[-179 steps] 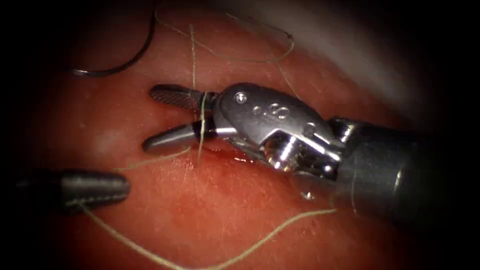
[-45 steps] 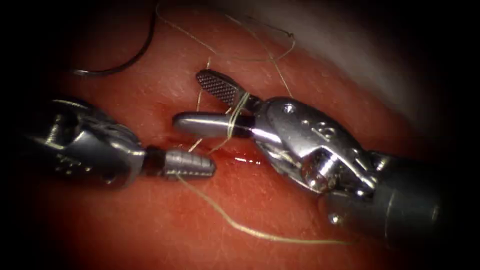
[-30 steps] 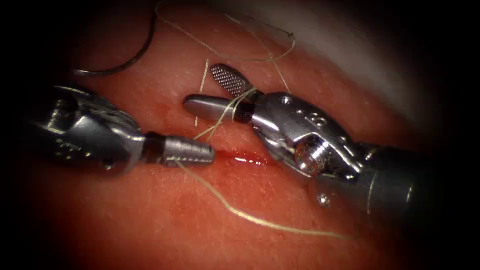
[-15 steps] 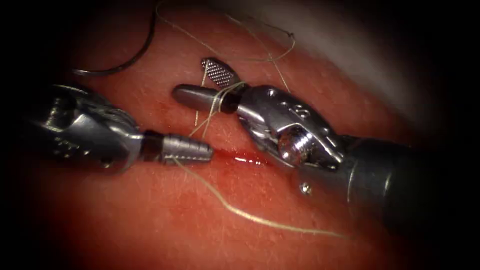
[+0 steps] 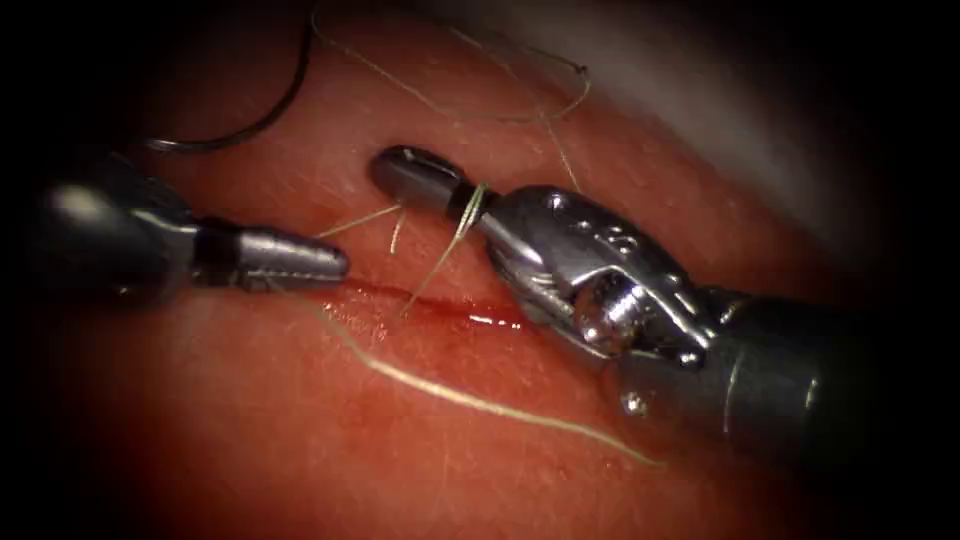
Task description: Wound Closure
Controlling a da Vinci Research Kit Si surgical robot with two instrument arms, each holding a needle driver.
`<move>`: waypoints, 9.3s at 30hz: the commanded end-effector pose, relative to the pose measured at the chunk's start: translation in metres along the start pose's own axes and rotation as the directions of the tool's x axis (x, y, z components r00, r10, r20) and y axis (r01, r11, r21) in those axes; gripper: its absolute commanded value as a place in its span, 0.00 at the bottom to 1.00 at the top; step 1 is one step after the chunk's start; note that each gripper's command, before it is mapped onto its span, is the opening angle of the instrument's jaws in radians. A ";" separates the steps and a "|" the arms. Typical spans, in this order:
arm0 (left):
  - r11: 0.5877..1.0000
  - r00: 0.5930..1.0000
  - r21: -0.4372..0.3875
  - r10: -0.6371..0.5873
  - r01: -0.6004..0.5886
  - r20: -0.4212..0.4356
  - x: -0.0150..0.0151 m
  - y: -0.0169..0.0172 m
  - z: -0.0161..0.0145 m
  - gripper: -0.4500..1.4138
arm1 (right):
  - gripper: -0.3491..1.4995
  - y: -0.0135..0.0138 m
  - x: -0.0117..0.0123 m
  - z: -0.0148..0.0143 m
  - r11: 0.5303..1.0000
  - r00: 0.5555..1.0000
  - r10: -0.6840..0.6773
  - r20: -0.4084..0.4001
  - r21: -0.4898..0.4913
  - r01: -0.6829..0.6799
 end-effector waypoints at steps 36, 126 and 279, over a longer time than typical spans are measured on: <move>0.989 0.977 -0.004 -0.143 0.146 0.156 -0.0081 -0.0200 0.0128 0.05 | 0.00 -0.0061 -0.0046 -0.0056 0.973 0.967 -0.231 0.105 0.019 0.231; 0.937 0.826 -0.241 -0.339 0.253 -0.450 0.0099 -0.0057 -0.0012 0.05 | 0.41 -0.0078 0.0068 -0.0103 0.929 0.943 -0.259 0.208 0.320 0.184; 0.850 0.766 -0.271 -0.526 0.452 -0.369 -0.0038 0.0075 0.0010 0.05 | 0.00 -0.0034 -0.0009 0.0014 0.316 0.853 -0.492 0.175 0.949 -0.013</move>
